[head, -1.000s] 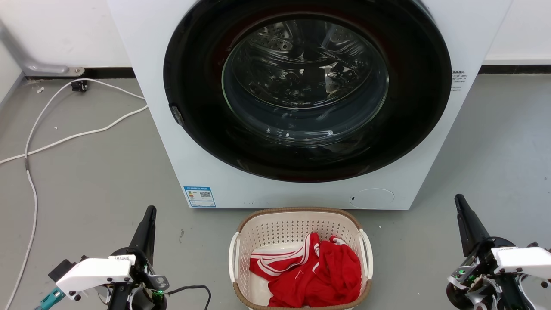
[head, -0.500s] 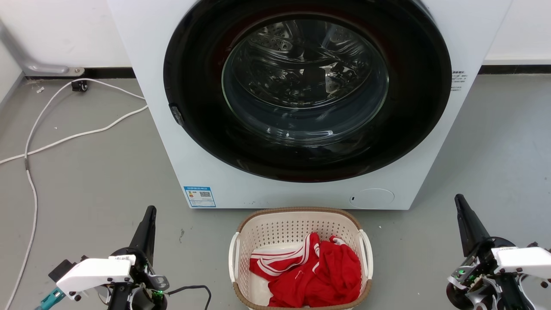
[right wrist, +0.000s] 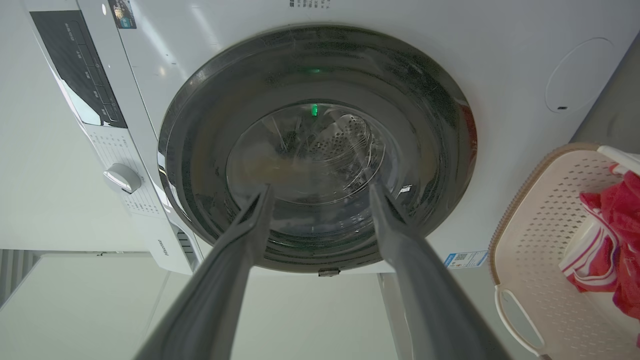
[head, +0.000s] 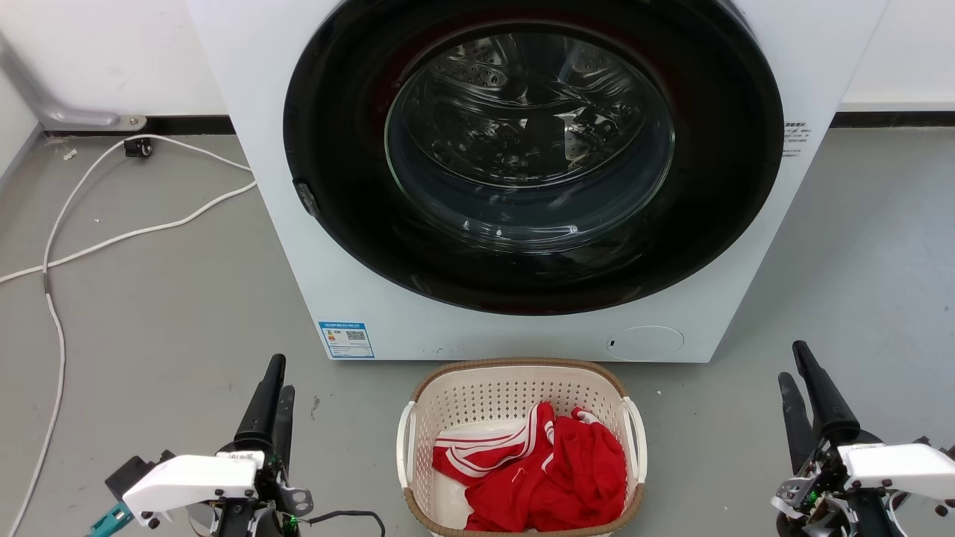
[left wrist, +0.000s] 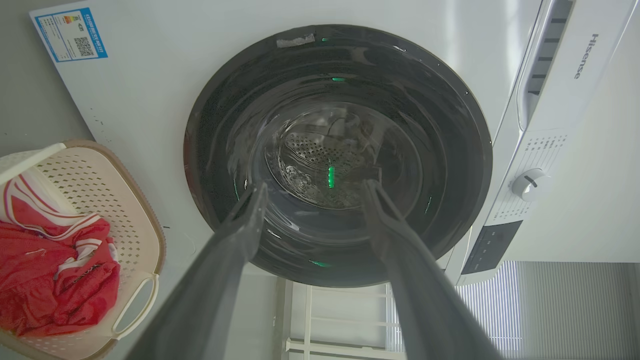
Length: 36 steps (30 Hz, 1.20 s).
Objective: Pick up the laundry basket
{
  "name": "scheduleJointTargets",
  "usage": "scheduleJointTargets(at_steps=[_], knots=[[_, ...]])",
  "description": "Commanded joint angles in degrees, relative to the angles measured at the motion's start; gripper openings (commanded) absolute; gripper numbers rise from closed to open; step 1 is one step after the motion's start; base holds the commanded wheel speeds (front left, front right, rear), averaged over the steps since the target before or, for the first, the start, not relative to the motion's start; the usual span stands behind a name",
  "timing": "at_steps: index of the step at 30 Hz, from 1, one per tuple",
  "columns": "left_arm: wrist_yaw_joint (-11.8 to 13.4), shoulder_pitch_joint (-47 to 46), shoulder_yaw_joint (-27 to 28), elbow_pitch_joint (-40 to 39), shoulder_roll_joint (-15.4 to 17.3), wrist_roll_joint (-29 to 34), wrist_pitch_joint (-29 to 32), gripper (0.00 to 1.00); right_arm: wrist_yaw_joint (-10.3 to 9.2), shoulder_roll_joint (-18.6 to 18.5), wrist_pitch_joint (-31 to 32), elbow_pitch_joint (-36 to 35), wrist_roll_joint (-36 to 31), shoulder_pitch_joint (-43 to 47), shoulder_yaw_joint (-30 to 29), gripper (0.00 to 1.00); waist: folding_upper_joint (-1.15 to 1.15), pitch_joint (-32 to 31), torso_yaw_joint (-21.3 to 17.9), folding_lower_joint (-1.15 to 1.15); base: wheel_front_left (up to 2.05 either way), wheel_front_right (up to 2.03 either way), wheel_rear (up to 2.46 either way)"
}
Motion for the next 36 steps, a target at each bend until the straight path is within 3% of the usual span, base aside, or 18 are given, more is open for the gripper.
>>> scheduleJointTargets(at_steps=[1, 18, 36], knots=[[-0.14, -1.88, -0.39, -1.42, 0.32, 2.40, -0.79, 1.00, 0.00, -0.87, -0.80, -1.17, -2.11, -0.72, 0.46, 1.00, 0.00, 0.02, 0.02, 0.00, 0.00, 0.00, 0.00], [-0.02, -2.18, -4.41, -3.75, 0.23, 27.90, -4.81, 1.00, 0.01, -0.52, -4.96, -4.41, -32.55, 0.02, 0.06, 1.00, 0.00, -0.02, 0.13, 0.00, 0.00, 0.00, 0.00], [2.30, -3.26, -9.55, -3.01, 1.06, 47.02, -8.17, 1.00, 0.01, 0.09, -7.35, -5.85, -52.77, 1.03, 0.06, 1.00, 0.00, -0.10, 0.22, 0.00, 0.00, 0.00, 0.00]])
